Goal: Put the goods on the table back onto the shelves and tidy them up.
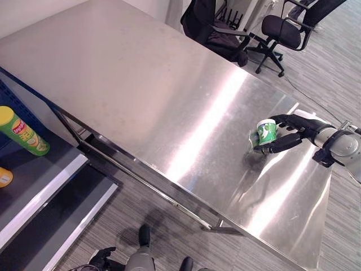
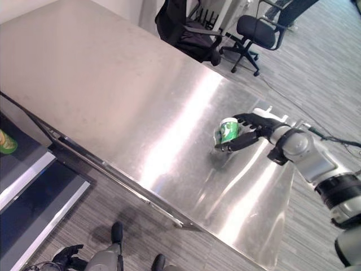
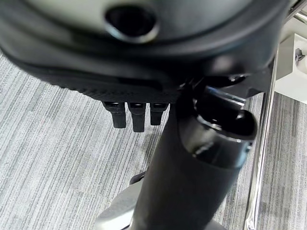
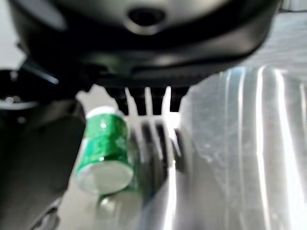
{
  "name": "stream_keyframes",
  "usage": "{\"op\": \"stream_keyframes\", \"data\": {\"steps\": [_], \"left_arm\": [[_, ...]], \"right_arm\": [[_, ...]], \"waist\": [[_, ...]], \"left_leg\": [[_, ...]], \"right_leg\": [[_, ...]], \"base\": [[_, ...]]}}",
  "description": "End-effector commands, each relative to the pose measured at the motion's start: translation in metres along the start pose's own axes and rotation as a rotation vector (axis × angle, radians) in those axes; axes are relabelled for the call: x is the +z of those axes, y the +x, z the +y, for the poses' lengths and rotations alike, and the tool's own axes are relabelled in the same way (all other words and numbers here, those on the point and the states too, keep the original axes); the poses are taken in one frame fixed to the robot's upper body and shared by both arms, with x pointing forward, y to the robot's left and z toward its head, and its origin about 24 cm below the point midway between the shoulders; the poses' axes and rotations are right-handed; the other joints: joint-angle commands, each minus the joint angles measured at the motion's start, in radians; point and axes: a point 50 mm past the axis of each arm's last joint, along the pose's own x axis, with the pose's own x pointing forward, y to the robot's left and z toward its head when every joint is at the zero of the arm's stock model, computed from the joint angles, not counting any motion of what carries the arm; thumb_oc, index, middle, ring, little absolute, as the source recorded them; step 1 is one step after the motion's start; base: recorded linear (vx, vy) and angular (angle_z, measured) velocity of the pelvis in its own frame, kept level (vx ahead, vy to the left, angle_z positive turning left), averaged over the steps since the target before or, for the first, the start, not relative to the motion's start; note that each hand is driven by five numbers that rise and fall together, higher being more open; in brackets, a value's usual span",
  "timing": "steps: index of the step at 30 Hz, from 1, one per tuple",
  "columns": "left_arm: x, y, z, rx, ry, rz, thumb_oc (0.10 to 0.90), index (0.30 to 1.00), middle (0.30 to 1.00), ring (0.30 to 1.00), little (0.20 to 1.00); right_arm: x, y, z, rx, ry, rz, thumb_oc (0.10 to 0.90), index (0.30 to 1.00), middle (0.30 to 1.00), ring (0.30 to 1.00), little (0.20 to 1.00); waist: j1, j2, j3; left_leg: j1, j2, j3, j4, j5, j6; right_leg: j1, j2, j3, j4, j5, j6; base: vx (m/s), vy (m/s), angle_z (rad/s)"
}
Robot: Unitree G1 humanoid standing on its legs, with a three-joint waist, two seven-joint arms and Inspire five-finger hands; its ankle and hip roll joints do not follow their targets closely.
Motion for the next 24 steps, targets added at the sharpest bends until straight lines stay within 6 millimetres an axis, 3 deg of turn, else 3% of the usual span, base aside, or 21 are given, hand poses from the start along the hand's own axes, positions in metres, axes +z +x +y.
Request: {"op": "stream_keyframes", "data": {"steps": [1, 15, 16, 17, 24], "left_arm": [[-0.007, -0.002, 0.005, 0.013, 0.037, 0.008, 0.8, 0.9, 0.9, 0.9, 0.9], [-0.004, -0.001, 0.007, 0.029, 0.032, 0.011, 0.8, 0.9, 0.9, 0.9, 0.9], [-0.003, 0.0, 0.007, 0.034, 0.028, 0.008, 0.8, 0.9, 0.9, 0.9, 0.9], [-0.002, 0.0, 0.008, 0.036, 0.027, 0.006, 0.8, 0.9, 0.9, 0.9, 0.9], [0.001, 0.0, 0.007, 0.035, 0.022, -0.005, 0.8, 0.9, 0.9, 0.9, 0.9]], "right_arm": [[0.024, -0.007, -0.052, -0.225, -0.033, -0.063, 0.8, 0.9, 0.9, 0.9, 0.9], [0.028, 0.004, -0.052, -0.264, -0.062, -0.036, 0.8, 0.9, 0.9, 0.9, 0.9], [0.029, 0.004, -0.051, -0.261, -0.063, -0.038, 0.425, 0.338, 0.338, 0.338, 0.338], [0.03, 0.004, -0.051, -0.261, -0.067, -0.043, 0.4, 0.3, 0.3, 0.3, 0.3], [0.034, 0.004, -0.048, -0.239, -0.09, -0.06, 0.4, 0.3, 0.3, 0.3, 0.3]], "waist": [[0.033, -0.004, -0.058], [0.051, -0.014, -0.036], [0.052, -0.015, -0.033], [0.052, -0.015, -0.033], [0.047, -0.013, -0.033]], "left_leg": [[0.037, 0.053, -0.04, 0.035, -0.131, -0.082], [0.022, 0.054, -0.05, 0.036, -0.126, -0.078], [0.021, 0.054, -0.051, 0.035, -0.125, -0.077], [0.02, 0.054, -0.05, 0.035, -0.125, -0.077], [0.023, 0.053, -0.049, 0.034, -0.127, -0.077]], "right_leg": [[-0.145, -0.1, 0.0, 0.032, 0.143, 0.09], [-0.155, -0.097, -0.001, 0.038, 0.144, 0.086], [-0.159, -0.097, -0.001, 0.038, 0.145, 0.085], [-0.159, -0.098, -0.001, 0.038, 0.146, 0.086], [-0.159, -0.098, 0.003, 0.04, 0.145, 0.085]], "base": [[0.0, 0.0, 0.0], [0.0, 0.0, 0.0], [0.0, 0.0, 0.0], [0.0, 0.0, 0.0], [0.0, 0.0, 0.0]]}}
